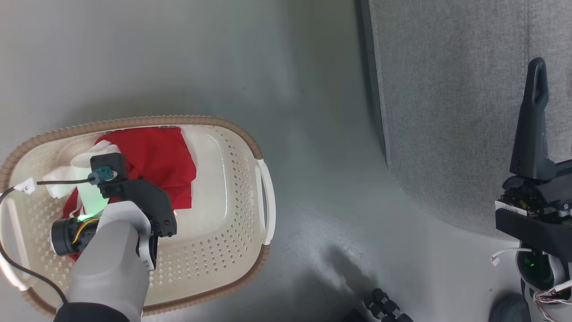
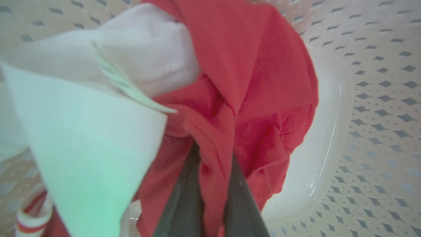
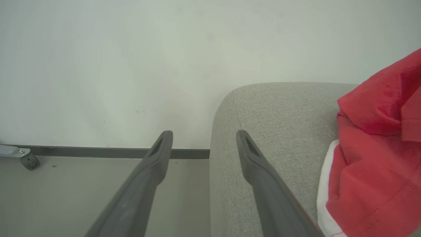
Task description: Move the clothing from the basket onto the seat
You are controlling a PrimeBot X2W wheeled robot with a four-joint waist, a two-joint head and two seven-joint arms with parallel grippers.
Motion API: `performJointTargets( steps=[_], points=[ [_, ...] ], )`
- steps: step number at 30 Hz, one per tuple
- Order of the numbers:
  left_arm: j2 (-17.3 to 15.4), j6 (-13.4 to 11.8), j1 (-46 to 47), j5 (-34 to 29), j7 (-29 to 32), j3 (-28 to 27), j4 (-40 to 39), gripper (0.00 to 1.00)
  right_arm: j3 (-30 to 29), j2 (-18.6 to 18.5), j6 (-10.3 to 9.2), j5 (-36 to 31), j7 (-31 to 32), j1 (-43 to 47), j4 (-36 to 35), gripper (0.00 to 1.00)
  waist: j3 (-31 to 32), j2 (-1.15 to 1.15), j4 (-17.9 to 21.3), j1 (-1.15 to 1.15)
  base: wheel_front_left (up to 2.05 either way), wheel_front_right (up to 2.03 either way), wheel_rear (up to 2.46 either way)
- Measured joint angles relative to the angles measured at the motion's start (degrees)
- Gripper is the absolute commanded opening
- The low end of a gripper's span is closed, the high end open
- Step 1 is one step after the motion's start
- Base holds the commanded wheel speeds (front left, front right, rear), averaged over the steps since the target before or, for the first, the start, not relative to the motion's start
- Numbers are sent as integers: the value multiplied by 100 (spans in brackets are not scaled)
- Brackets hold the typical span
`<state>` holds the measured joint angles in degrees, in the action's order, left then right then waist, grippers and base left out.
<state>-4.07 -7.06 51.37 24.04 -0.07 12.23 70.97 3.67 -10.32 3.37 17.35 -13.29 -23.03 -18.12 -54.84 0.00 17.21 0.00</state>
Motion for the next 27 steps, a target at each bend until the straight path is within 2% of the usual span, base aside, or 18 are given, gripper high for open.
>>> performJointTargets(
  steps=[16,27],
  points=[
    [120,9,-394,-30,-846,88,16,0,36,-81,66,-36,-44,11,693,100,774,0,-275,0,0,0,0],
    [199,209,-888,34,-1284,133,-43,0,51,-157,86,-87,-49,253,1240,100,1567,0,-548,-1,0,0,0]
  ],
)
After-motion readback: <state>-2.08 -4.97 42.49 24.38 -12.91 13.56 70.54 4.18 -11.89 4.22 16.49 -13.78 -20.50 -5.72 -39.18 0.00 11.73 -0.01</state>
